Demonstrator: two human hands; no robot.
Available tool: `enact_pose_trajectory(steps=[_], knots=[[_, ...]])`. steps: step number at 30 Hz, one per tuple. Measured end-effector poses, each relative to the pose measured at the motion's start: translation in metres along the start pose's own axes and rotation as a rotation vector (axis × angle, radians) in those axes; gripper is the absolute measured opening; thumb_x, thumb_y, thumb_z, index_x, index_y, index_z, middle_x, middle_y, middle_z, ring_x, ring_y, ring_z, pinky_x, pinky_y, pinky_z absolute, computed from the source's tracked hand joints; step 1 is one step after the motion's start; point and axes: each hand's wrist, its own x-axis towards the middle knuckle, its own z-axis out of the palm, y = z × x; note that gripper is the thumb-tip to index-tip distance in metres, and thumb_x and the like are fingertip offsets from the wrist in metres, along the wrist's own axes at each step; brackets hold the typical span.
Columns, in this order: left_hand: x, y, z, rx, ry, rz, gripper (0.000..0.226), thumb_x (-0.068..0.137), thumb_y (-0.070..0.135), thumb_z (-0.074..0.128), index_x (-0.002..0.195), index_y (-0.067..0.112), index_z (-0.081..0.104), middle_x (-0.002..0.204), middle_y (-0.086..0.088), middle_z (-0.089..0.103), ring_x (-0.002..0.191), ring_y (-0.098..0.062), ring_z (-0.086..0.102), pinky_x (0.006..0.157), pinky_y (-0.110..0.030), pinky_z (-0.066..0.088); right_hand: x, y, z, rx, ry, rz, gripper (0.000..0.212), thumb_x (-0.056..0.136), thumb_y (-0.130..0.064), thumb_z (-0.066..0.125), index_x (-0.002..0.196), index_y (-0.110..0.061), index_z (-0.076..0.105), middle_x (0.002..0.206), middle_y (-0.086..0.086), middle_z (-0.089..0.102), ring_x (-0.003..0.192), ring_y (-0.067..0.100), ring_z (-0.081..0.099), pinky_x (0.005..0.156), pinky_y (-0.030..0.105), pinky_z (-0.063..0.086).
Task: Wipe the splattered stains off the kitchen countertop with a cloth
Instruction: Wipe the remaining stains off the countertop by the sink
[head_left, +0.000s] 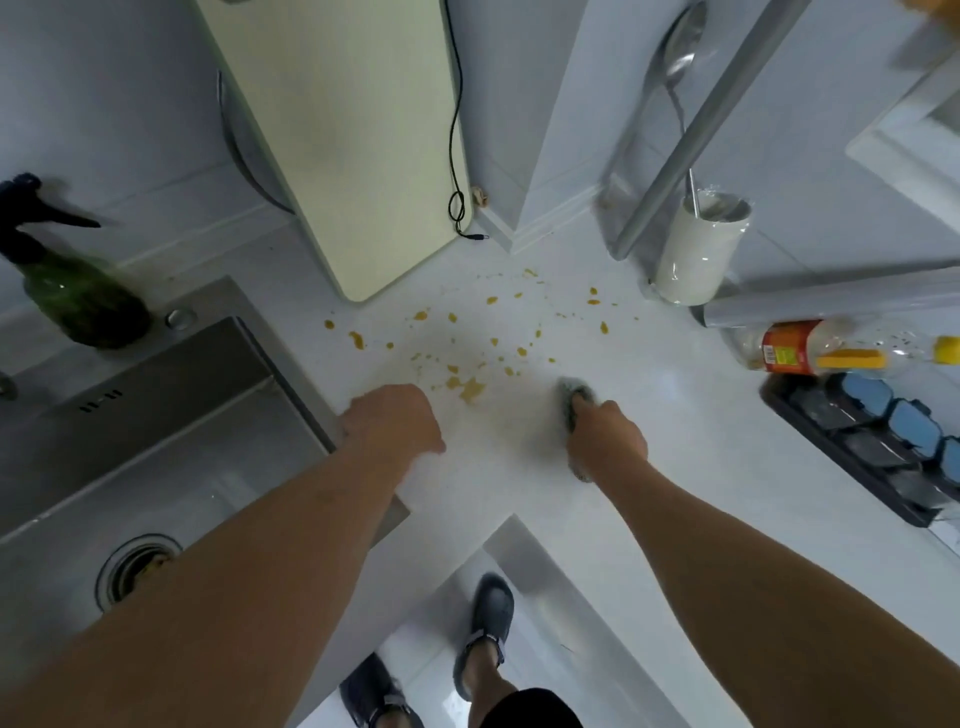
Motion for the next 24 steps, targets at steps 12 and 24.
enact_pose_trajectory(steps=[12,24], knots=[[0.033,0.045,0.005,-0.070,-0.093,-0.332,0.111,0.057,0.070,0.090,0.141,0.008,0.053,0.156,-0.041,0.027,0.148,-0.056,0.021,0.114,-0.058,0.034,0.152,0.056,-0.057,0.165,0.052,0.078,0.052,0.090,-0.015,0.050,0.141,-0.010,0.043,0.128,0.019,0.049,0.111,0.041,0.057,0.088,0.042,0.047],[0.025,0.044,0.008,-0.104,0.003,-0.325,0.118,0.057,0.071,0.089,0.145,0.004,0.049,0.155,-0.040,0.033,0.148,-0.053,0.026,0.121,-0.057,0.028,0.169,-0.010,-0.053,-0.032,0.002,-0.507,0.065,0.092,-0.018,0.046,0.150,-0.041,0.030,0.107,0.003,0.046,0.075,0.028,0.051,0.064,0.035,0.047]])
